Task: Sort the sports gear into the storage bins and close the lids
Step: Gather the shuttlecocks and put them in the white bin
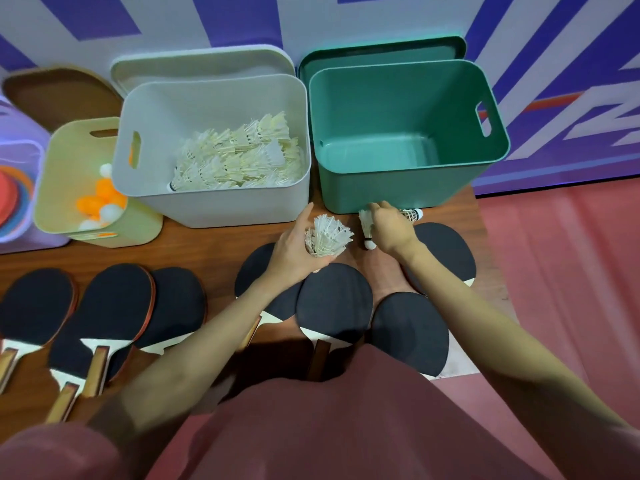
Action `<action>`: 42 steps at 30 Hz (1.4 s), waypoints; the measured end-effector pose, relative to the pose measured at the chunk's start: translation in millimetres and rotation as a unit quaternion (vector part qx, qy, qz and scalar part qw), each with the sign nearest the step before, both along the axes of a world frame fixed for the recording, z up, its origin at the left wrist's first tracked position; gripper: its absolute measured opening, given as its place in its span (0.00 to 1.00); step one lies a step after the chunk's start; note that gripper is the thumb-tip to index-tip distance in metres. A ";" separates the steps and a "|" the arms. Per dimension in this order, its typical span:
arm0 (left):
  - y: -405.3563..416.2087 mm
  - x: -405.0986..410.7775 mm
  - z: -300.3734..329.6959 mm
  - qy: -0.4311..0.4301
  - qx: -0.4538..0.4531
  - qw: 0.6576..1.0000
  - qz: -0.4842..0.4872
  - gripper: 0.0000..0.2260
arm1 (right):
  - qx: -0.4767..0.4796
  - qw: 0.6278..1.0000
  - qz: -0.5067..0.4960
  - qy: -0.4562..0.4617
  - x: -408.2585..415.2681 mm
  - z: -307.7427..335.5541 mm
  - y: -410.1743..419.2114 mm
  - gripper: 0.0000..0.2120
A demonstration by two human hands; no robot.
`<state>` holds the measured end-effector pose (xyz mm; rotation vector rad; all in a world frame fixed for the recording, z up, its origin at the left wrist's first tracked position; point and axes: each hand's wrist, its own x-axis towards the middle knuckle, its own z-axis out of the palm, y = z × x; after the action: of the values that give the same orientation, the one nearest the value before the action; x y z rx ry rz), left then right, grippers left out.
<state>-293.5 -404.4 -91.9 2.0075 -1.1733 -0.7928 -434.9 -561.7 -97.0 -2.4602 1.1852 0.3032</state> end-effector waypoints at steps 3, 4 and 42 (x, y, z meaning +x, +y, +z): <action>0.2 2.0 0.9 0.004 -0.003 1.000 0.006 0.48 | -0.006 1.000 0.011 0.011 2.0 -6.2 -0.1 0.17; 0.3 3.1 1.0 -0.001 -0.003 1.000 0.008 0.47 | -0.008 1.000 0.020 0.011 1.3 -7.1 0.0 0.14; -2.0 -3.8 10.0 -0.045 -0.031 0.998 -0.010 0.32 | -0.019 0.981 -0.191 -0.021 -36.0 -24.6 -10.9 0.19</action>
<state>-297.3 -406.4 -81.9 2.0017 -1.2564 -0.6744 -470.9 -572.5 -121.7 -2.1931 1.6198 0.1184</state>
